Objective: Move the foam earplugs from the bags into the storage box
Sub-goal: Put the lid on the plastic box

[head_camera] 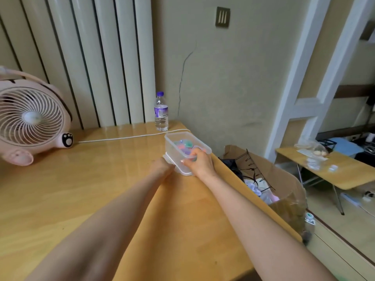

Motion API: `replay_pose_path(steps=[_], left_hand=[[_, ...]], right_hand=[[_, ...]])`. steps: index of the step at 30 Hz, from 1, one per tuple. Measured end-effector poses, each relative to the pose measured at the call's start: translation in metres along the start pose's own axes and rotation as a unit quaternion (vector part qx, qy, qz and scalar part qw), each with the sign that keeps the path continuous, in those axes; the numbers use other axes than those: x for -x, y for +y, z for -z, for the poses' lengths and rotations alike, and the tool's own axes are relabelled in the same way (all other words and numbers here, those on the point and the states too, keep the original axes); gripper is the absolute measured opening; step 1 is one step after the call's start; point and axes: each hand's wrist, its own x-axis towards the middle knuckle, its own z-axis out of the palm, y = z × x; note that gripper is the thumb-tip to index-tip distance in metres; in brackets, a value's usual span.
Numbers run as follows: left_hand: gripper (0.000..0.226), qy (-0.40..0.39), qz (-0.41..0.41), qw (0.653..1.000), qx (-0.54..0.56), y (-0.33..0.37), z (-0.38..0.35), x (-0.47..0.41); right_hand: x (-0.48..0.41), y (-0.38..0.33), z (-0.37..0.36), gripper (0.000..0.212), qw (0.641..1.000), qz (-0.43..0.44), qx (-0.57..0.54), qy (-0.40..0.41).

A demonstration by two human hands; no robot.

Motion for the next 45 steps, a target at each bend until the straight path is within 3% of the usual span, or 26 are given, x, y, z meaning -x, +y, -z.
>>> replay_pose_path(steps=[2,6,11,14,16,18,21,24,28,31,34,36,37,38,41,45], left_hand=[[0.011,-0.002,-0.005,0.998,0.056,0.003,-0.001,0.001],[0.015,-0.003,0.001,0.981,0.191,-0.005,0.007,-0.003],[0.025,0.155,0.017,0.974,0.165,-0.059,0.064,-0.017],[0.027,0.210,0.045,0.963,0.163,-0.105,0.113,-0.030],[0.031,0.246,0.045,0.946,0.205,-0.118,0.146,-0.018],[0.036,0.247,0.044,0.935,0.251,-0.122,0.174,0.001],[0.029,0.255,0.048,0.938,0.231,-0.131,0.205,0.019],[0.025,0.326,0.021,0.931,0.162,-0.132,0.226,0.032],[0.019,0.405,-0.076,0.910,0.053,-0.118,0.237,0.046],[0.009,0.395,-0.213,0.894,0.013,-0.107,0.229,0.054],[0.011,0.357,-0.367,0.856,-0.077,-0.103,0.215,0.065],[0.018,0.317,-0.451,0.821,-0.152,-0.104,0.204,0.073],[0.017,0.296,-0.487,0.803,-0.178,-0.106,0.199,0.076],[0.013,0.274,-0.518,0.786,-0.196,-0.109,0.195,0.078],[0.011,0.223,-0.560,0.772,-0.204,-0.121,0.187,0.082],[0.007,0.173,-0.537,0.808,-0.170,-0.138,0.180,0.091]], right_hand=[[0.000,-0.002,0.003,0.021,0.999,0.001,-0.026,0.029],[0.000,-0.017,0.008,0.023,0.997,0.038,-0.059,0.038],[0.001,-0.043,0.013,0.031,0.994,0.081,-0.057,0.040],[0.008,-0.052,0.010,0.016,0.995,0.073,-0.069,-0.003],[0.015,-0.051,0.005,0.030,0.993,0.072,-0.081,-0.041],[0.023,-0.049,-0.002,0.020,0.989,0.091,-0.092,-0.078],[0.034,-0.046,-0.014,0.011,0.981,0.094,-0.111,-0.132],[0.043,-0.044,-0.025,0.014,0.972,0.112,-0.090,-0.184],[0.050,-0.048,-0.037,0.017,0.963,0.154,-0.028,-0.220],[0.051,-0.052,-0.044,0.021,0.961,0.162,-0.023,-0.222],[0.049,-0.054,-0.045,0.050,0.973,0.140,-0.072,-0.168],[0.046,-0.063,-0.041,0.038,0.975,0.066,-0.186,-0.102],[0.044,-0.067,-0.040,0.027,0.966,0.022,-0.240,-0.097],[0.042,-0.071,-0.039,0.028,0.954,-0.019,-0.276,-0.112],[0.040,-0.078,-0.041,0.040,0.941,-0.072,-0.288,-0.164],[0.039,-0.078,-0.053,0.039,0.945,-0.068,-0.284,-0.145]])
